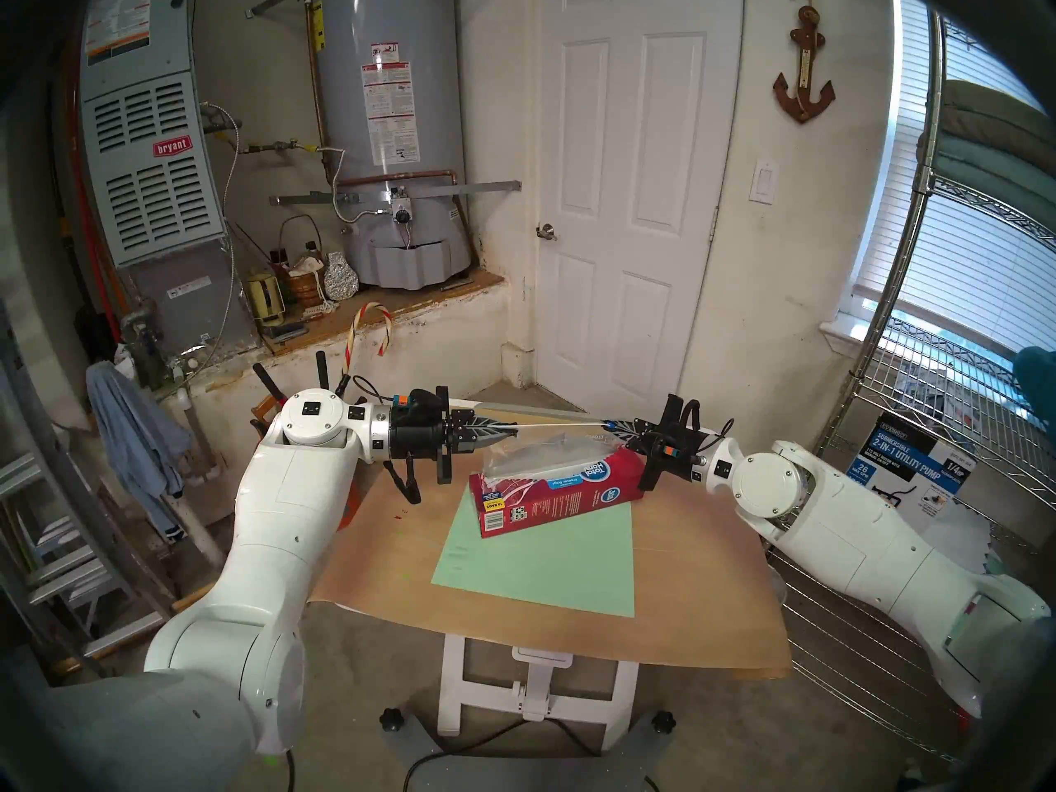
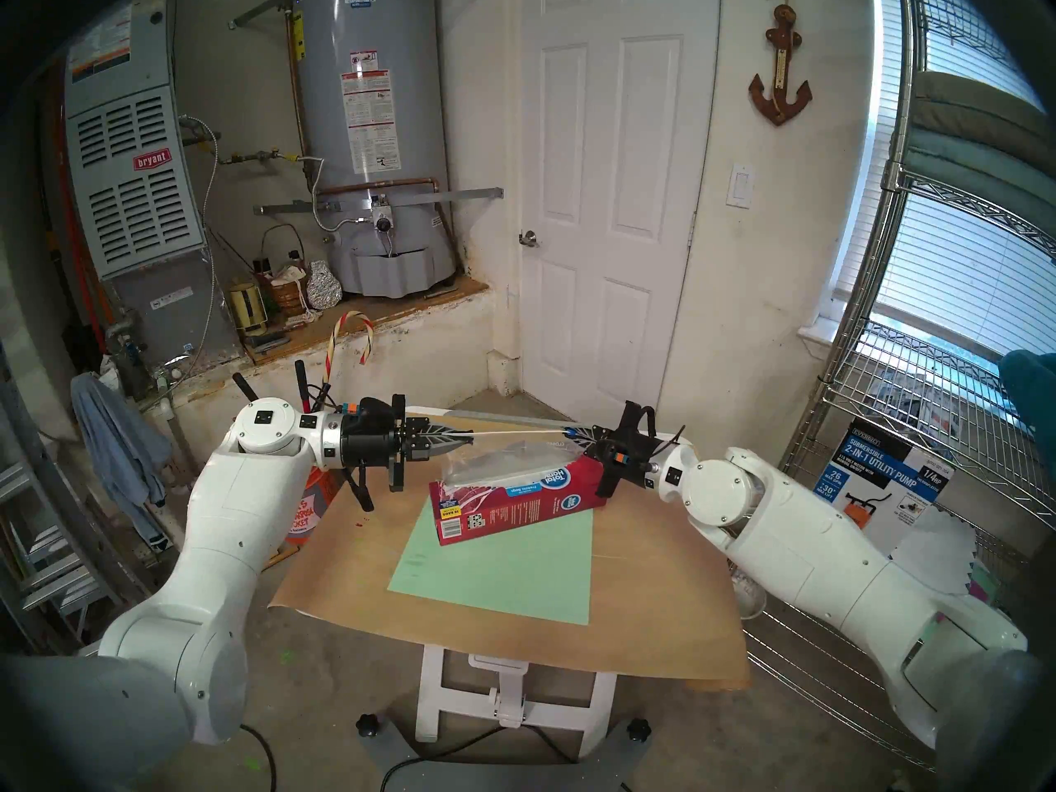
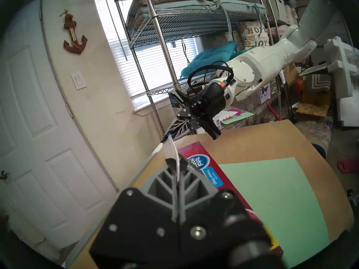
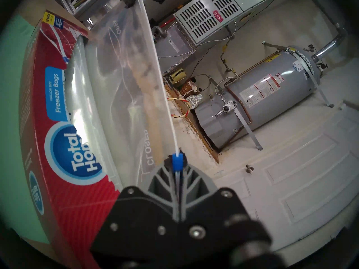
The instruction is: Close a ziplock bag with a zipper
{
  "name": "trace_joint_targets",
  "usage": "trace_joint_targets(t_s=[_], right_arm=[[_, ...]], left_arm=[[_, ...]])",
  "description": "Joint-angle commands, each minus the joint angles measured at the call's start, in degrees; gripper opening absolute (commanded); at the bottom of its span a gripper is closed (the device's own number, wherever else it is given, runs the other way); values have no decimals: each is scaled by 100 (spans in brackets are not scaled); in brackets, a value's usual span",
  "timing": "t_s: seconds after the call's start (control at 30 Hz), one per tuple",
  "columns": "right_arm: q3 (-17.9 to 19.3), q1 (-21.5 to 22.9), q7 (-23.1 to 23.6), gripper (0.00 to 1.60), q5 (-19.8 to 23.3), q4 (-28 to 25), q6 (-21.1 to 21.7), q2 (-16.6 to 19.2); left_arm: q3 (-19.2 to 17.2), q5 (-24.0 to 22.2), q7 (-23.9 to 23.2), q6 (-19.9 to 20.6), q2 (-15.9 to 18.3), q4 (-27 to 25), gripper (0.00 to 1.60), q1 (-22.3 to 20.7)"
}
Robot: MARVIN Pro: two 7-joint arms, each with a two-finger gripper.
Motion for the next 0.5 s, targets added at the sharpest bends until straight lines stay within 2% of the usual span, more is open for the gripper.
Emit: trace_joint_targets(t_s=[0.0,0.47], right_arm=[[127,131,-165,0,-104,136,-58,61],[180,237,-273,0,-305,345,-100,-33]], left_arm=[[-91,-112,6,21,72,-51,0,-129],[-95,-120,6,-31,72,55,0,-171]])
